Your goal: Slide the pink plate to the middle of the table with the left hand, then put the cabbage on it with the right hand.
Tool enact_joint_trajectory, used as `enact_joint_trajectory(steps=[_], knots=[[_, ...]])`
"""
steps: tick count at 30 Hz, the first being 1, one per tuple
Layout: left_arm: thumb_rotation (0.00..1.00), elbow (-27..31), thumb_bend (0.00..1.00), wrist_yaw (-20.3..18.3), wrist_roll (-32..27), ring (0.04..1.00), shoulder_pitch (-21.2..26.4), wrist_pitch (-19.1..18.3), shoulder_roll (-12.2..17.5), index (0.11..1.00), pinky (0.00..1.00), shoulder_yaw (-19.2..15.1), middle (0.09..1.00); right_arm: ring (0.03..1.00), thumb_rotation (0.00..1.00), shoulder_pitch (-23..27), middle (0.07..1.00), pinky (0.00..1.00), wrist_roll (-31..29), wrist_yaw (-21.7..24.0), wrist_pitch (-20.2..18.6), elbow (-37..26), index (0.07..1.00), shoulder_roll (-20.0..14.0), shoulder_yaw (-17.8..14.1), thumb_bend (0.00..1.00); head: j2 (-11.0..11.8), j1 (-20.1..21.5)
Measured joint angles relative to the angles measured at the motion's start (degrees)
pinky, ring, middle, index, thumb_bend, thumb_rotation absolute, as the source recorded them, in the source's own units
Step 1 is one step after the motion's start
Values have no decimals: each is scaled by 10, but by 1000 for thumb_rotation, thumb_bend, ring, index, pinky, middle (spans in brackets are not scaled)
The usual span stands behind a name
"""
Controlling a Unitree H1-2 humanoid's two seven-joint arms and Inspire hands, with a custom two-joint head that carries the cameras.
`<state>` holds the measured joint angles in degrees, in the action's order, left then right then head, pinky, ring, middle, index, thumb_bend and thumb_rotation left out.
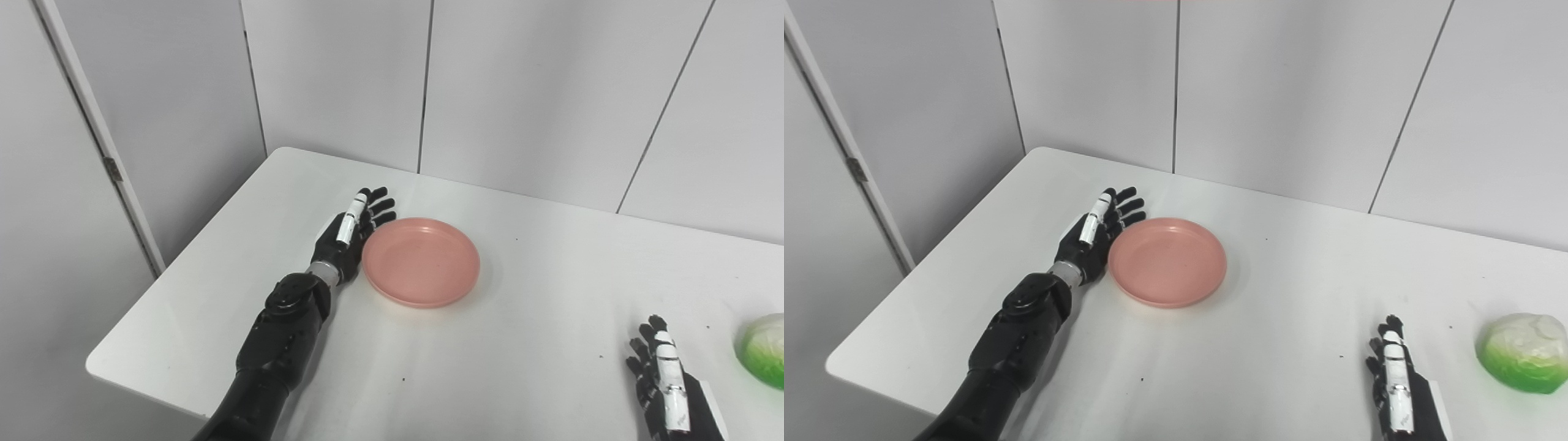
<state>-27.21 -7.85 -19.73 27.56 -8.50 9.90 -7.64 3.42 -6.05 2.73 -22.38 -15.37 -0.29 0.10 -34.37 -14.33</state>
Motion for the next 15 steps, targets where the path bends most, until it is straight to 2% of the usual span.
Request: enact_joint_trajectory(steps=[6,15], knots=[[1000,23,387,-20,13,882,-9,-10,-13,866,865,27,879,1000,1000,0,1000,1000,2,-3,0,1,1000,7,1,167,-5,27],[1000,52,388,-25,24,896,-26,-18,-26,873,888,38,895,1000,1000,0,1000,1000,10,-11,6,4,1000,12,6,177,-11,57]])
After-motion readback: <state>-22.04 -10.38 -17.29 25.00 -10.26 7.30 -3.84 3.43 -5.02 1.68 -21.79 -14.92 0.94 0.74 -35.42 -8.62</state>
